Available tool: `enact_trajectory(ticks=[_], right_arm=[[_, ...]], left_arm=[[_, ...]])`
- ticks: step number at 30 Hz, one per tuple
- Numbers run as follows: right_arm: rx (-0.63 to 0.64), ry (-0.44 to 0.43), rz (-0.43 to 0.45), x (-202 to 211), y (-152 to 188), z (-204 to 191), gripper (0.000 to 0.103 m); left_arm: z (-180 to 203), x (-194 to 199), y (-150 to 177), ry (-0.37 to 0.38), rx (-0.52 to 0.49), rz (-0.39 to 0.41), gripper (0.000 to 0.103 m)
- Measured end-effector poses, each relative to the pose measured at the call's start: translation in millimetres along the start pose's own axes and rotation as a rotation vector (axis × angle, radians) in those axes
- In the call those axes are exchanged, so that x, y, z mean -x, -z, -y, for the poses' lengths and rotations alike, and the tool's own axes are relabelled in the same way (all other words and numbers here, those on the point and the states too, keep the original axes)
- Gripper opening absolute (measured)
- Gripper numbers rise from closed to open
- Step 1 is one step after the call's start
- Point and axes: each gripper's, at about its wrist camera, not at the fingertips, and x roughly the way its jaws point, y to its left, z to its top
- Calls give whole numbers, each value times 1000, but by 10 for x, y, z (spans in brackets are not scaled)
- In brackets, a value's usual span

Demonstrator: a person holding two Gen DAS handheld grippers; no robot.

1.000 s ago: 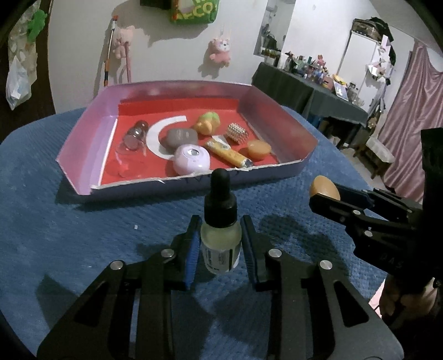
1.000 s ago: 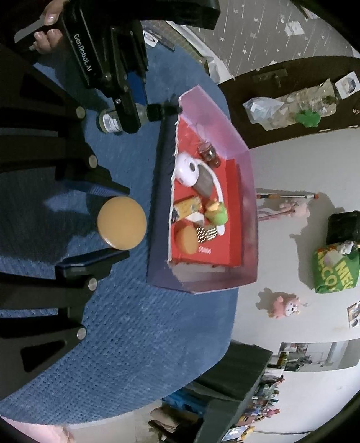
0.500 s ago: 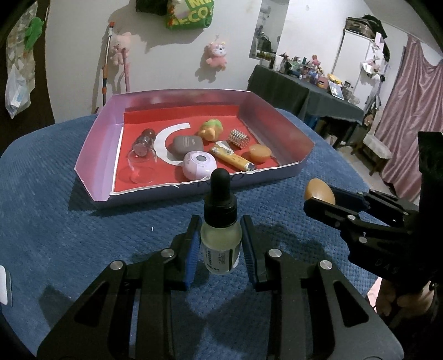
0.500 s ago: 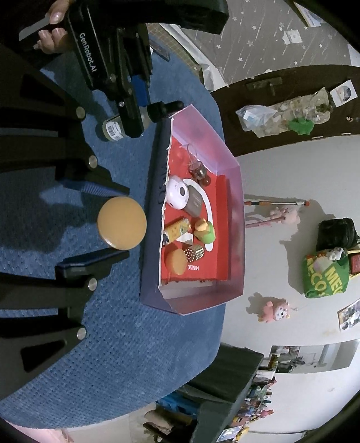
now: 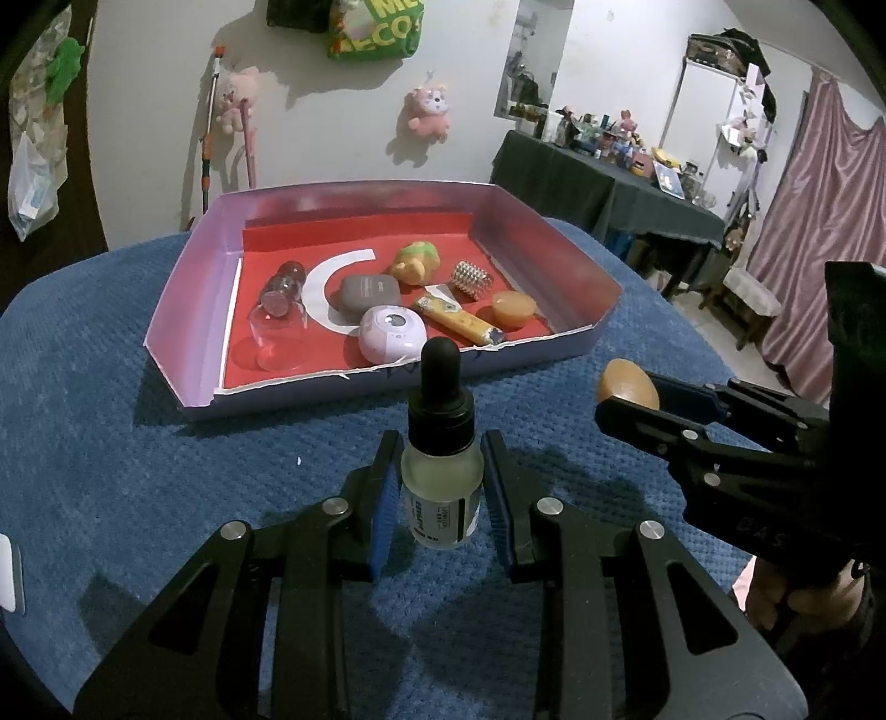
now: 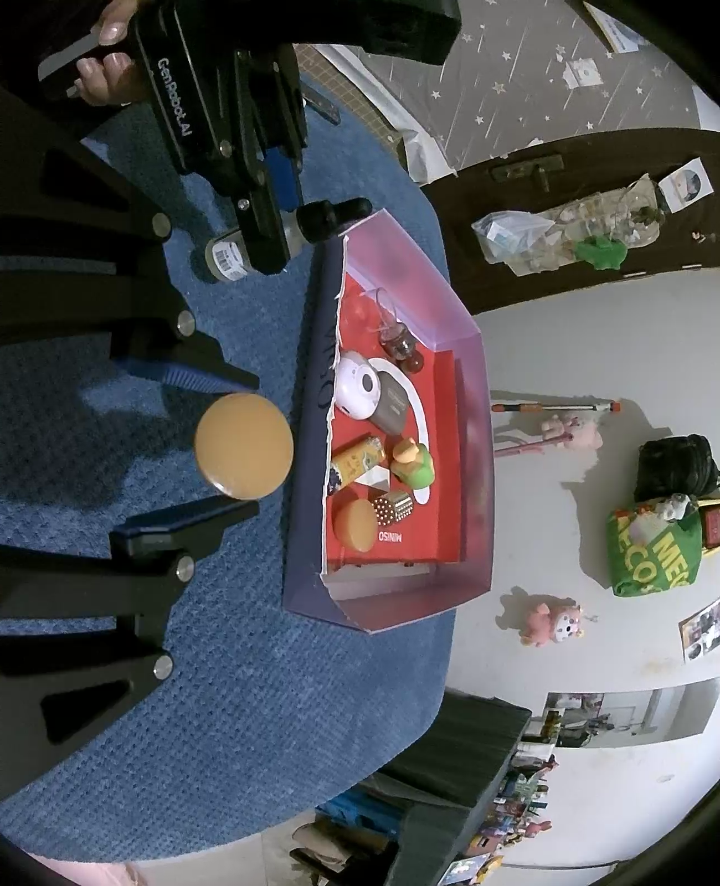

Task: Organize rigid objects
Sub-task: 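Lift the dropper bottle and amber disc and carry them over the pink box, then lower the bottle and disc onto the red liner and open both grippers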

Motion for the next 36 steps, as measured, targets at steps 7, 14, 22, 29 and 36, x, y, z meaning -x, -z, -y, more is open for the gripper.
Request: enact_trajectory(ticks=[7, 14, 22, 29, 36], right_arm=[[4, -6, -2, -12, -13, 7, 40], [11, -9, -6, -42, -49, -6, 40], [9, -28, 7, -127, -479, 100, 40], [43, -11, -69, -637, -1157, 306, 40], [79, 36, -205, -1278, -1602, 457, 40]], left_arm=[[-5, 2, -1, -1, 1, 0, 27], [-30, 3, -69, 12, 6, 3, 27], [-187, -201, -626, 43, -7, -18, 27], [-378, -811, -1236, 0, -45, -125, 27], [-505, -1372, -1618, -8, -66, -227, 27]])
